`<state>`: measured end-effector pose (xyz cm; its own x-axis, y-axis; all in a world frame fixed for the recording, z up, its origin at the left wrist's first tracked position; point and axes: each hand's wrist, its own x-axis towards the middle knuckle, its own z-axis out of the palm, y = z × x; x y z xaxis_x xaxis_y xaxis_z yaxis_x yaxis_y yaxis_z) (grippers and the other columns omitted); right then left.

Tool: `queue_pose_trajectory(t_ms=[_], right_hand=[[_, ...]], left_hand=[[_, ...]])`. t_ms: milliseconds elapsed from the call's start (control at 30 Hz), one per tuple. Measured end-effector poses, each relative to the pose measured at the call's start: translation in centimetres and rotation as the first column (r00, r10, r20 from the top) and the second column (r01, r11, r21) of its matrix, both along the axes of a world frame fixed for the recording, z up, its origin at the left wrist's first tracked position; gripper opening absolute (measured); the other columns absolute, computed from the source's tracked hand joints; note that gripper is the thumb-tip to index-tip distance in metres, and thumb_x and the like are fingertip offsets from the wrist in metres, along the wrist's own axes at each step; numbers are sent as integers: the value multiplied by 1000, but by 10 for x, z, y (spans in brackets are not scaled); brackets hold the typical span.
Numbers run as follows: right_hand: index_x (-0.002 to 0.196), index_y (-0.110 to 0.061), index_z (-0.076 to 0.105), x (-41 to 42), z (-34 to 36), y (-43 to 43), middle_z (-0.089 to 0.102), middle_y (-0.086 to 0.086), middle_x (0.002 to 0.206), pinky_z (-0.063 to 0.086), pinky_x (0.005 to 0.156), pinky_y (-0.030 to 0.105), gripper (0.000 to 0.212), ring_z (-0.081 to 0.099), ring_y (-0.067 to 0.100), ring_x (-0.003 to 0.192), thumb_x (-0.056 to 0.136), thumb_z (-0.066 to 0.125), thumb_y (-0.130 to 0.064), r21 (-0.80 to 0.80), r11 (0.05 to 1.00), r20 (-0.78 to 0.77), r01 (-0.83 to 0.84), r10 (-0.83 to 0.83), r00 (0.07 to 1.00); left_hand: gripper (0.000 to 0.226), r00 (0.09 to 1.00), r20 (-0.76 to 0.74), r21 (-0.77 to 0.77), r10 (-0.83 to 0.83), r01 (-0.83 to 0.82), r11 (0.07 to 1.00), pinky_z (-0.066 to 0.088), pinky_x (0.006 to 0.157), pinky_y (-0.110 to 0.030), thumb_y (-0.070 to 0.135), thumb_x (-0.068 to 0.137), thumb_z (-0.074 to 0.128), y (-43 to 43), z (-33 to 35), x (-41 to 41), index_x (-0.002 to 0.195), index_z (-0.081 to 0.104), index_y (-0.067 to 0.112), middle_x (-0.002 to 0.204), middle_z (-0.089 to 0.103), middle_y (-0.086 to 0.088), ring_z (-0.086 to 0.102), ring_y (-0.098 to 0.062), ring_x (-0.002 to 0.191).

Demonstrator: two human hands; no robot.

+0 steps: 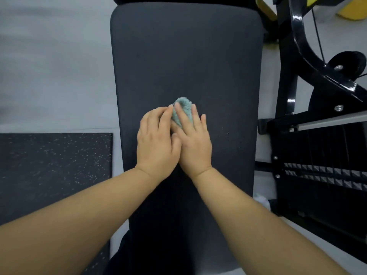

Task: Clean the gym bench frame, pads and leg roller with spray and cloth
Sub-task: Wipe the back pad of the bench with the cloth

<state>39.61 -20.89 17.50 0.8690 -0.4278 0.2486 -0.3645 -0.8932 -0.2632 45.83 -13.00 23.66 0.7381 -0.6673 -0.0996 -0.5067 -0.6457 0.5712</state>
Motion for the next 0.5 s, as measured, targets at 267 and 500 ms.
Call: queue_pose_trajectory(t_ms=[267, 500], right_hand=[[140, -16, 43, -63, 4, -77, 29, 13, 152, 23, 110, 61, 45, 18, 43, 140, 95, 37, -19, 164, 841, -63, 516, -513, 856], [140, -23, 34, -46, -5, 26, 39, 5, 148, 21, 111, 49, 50, 29, 36, 137, 91, 45, -22, 8, 998, -94, -55, 56, 994]], left_hand=[[56, 989, -52, 235, -141, 149, 960, 24, 111, -38, 27, 95, 41, 7, -5, -4, 147, 27, 12, 152, 24, -3, 13, -24, 143], [55, 992, -44, 199, -118, 125, 972, 14, 109, -20, 16, 92, 38, 5, 1, 4, 146, 30, 13, 148, 34, 0, 21, -20, 138]])
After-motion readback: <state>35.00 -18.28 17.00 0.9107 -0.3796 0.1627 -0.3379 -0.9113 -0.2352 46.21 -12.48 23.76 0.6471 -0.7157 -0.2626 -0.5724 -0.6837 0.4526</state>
